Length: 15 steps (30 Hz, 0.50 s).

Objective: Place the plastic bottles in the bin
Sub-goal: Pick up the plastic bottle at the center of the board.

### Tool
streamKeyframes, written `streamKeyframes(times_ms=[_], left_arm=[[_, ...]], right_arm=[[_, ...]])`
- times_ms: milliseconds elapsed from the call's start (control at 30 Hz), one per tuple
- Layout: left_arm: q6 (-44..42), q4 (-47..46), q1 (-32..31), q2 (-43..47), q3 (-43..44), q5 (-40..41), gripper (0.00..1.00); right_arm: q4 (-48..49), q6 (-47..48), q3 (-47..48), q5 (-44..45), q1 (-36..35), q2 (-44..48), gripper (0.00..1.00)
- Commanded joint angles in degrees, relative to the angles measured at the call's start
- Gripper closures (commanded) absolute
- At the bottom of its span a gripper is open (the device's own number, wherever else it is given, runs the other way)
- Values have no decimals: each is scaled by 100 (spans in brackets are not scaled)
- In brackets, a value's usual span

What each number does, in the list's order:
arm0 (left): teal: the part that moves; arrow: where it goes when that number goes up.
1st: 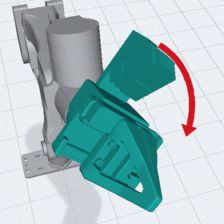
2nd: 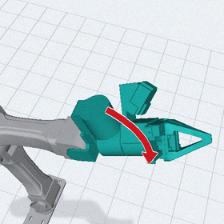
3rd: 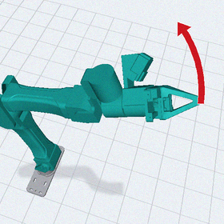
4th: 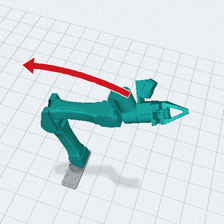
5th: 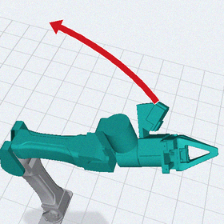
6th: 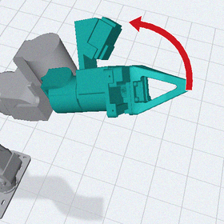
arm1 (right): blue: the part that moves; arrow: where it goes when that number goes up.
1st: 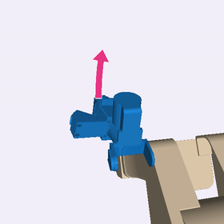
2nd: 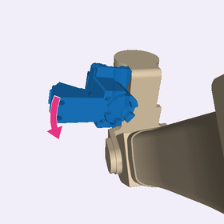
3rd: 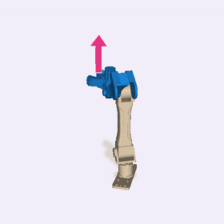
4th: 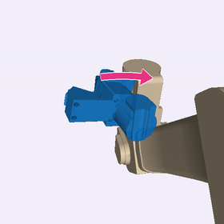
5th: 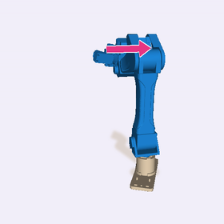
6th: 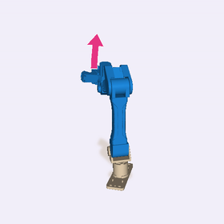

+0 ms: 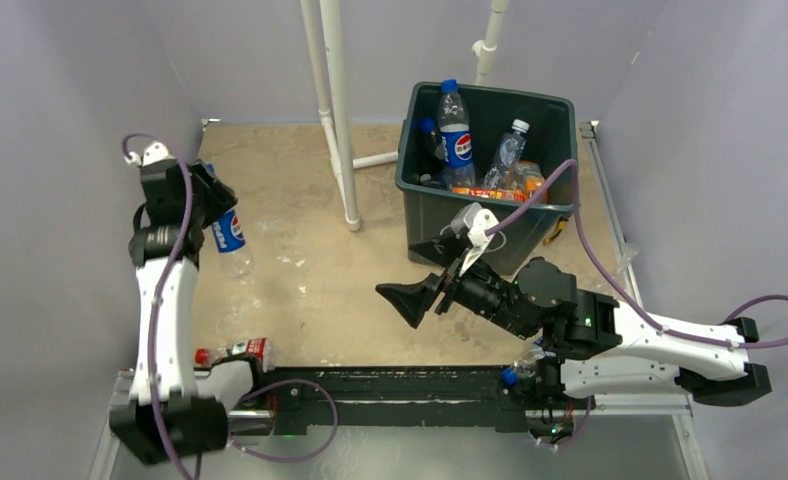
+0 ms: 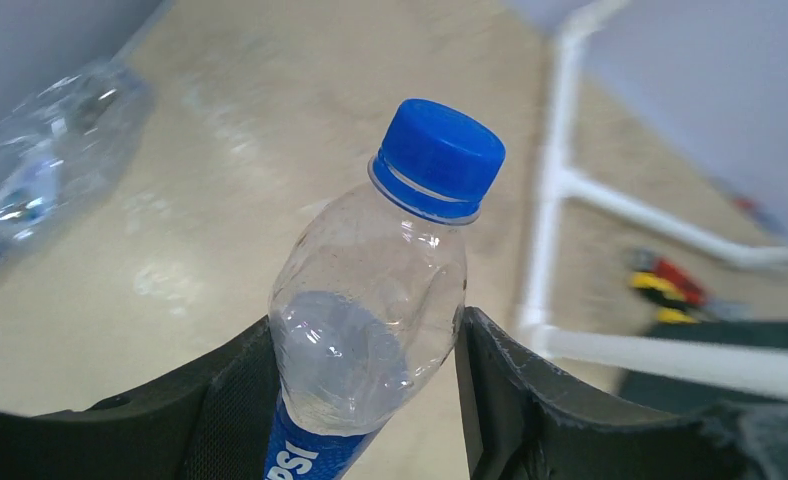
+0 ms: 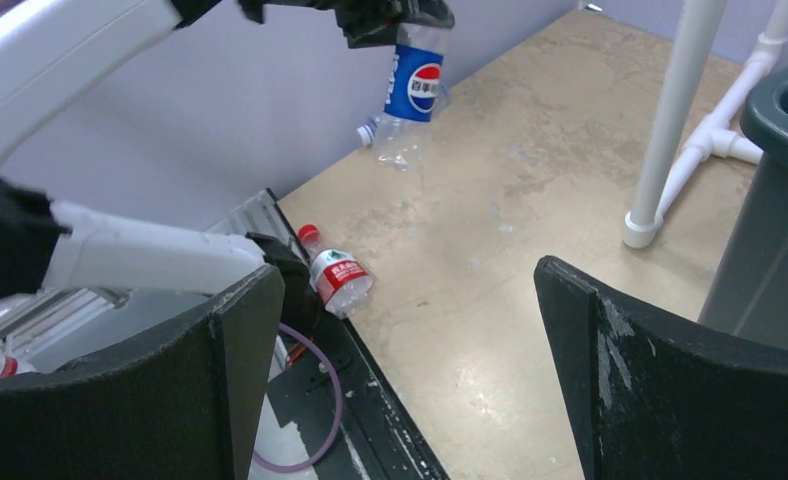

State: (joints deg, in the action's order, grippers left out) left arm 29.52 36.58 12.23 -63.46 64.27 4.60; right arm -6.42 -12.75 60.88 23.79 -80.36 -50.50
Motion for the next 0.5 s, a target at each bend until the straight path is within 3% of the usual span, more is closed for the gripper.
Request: streamKeyframes(times_ms=[0,167,367,467], left_arm=[[760,-482,-234,1211,2,-1436,100],[1113,-1338,-512,2117,-49,-2785,100],[1017,-1753,-825,2469,1082,-3502,100],[1378,-2472,-836,2532,1343,-3902,100]], right_arm=[[25,124,266,-335,-29,-55,1],[97,299,707,-311,-26,-484,1],[-76,326,1306,-207,-24,-493,1],[122,318,1352,52,-25,-206,1]])
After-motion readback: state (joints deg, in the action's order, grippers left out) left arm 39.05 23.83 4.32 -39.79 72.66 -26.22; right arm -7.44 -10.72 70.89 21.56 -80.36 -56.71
